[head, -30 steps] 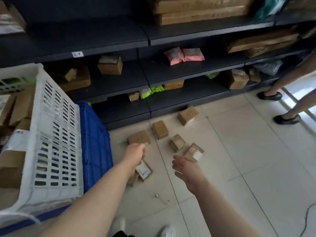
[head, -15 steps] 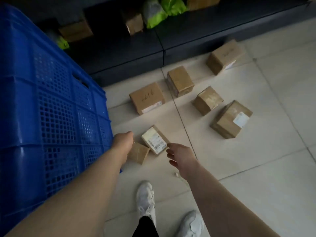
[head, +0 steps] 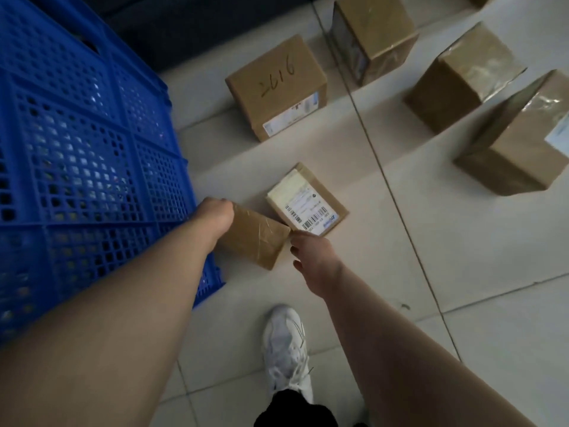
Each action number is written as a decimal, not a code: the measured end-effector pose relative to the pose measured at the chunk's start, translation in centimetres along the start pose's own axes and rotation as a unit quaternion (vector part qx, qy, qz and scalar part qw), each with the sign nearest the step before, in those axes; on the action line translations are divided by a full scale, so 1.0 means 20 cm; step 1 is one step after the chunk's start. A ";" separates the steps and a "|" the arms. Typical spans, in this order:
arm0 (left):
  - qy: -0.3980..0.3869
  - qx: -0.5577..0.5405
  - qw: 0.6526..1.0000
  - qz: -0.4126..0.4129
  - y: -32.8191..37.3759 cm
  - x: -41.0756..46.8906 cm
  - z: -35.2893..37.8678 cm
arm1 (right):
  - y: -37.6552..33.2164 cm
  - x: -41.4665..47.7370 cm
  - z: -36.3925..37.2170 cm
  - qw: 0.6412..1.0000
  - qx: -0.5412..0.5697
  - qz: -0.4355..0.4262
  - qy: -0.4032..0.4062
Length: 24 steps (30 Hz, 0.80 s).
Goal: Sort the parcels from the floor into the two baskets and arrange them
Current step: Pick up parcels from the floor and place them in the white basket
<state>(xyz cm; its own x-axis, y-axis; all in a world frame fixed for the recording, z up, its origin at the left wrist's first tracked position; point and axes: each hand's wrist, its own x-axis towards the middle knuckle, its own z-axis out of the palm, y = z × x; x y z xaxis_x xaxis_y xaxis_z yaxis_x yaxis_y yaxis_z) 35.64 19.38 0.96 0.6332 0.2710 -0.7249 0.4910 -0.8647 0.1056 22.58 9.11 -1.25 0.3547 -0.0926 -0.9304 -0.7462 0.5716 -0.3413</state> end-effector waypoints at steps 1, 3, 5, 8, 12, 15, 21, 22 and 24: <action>-0.009 0.004 1.000 0.002 -0.01 0.02 0.01 | 0.01 0.02 0.02 1.000 0.003 0.002 -0.008; -0.018 -0.006 1.000 -0.001 -0.03 0.04 0.02 | 0.01 0.03 0.07 1.000 0.010 0.005 -0.017; 0.007 -0.030 0.999 -0.018 -0.07 0.04 -0.01 | 0.02 0.00 0.11 1.000 0.007 0.003 -0.009; 0.140 0.011 0.990 0.018 -0.09 -0.03 -0.08 | -0.01 -0.09 0.13 0.999 0.032 0.001 0.009; 0.225 -0.119 0.952 0.168 -0.01 -0.20 -0.16 | -0.12 -0.22 0.07 0.985 0.144 -0.053 0.080; 0.186 -0.186 0.939 0.222 0.09 -0.28 -0.11 | -0.19 -0.29 -0.01 0.971 0.168 -0.105 0.133; 0.050 -0.202 0.956 0.206 0.17 -0.24 0.07 | -0.17 -0.23 -0.23 0.960 0.125 -0.122 0.219; 0.025 -0.196 0.960 0.197 0.16 -0.21 0.10 | -0.15 -0.20 -0.26 0.961 0.112 -0.118 0.222; -0.030 -0.176 0.969 0.172 0.14 -0.14 0.15 | -0.11 -0.14 -0.31 0.969 0.091 -0.104 0.204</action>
<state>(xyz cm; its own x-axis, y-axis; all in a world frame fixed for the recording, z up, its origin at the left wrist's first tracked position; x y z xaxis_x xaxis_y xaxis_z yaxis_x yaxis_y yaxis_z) 33.48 15.02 1.18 0.7653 -0.0419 -0.6423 0.4372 -0.6985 0.5665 19.68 3.19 1.33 0.2071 -0.5150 -0.8318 -0.5572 0.6367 -0.5330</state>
